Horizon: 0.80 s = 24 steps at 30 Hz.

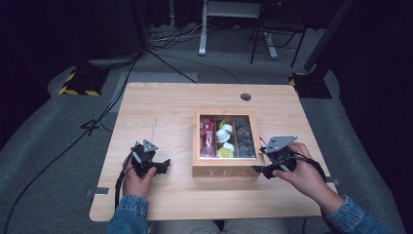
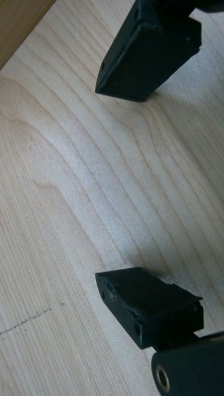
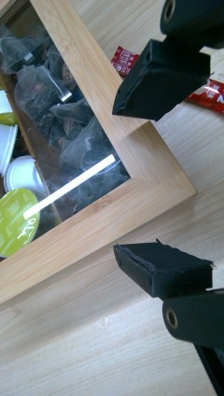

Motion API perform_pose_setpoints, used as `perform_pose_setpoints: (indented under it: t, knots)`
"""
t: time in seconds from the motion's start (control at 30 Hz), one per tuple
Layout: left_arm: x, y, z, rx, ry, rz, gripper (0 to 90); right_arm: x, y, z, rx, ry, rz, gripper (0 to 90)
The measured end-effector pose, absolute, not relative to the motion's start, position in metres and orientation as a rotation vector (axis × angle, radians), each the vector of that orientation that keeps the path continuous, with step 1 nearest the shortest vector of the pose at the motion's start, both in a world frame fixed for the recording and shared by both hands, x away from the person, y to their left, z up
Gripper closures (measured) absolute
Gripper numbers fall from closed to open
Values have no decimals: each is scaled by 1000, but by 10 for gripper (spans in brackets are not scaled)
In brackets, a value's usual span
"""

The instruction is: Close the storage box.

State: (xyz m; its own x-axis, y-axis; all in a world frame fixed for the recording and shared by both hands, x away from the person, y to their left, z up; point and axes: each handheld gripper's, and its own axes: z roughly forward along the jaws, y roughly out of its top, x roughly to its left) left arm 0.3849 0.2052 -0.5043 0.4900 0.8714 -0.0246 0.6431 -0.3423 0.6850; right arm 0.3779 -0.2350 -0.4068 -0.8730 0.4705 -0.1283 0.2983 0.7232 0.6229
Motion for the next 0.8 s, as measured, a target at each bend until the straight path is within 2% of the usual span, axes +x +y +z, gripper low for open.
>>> perform_pose_setpoints:
  t: [0.43, 0.8]
  knots:
    - [384, 206, -504, 2101, 1240, 463, 103, 393, -260, -377, 771, 2509, 1104, 271]
    - [383, 208, -504, 2109, 1227, 457, 104, 413, -296, -370, 915, 2447, 1160, 266]
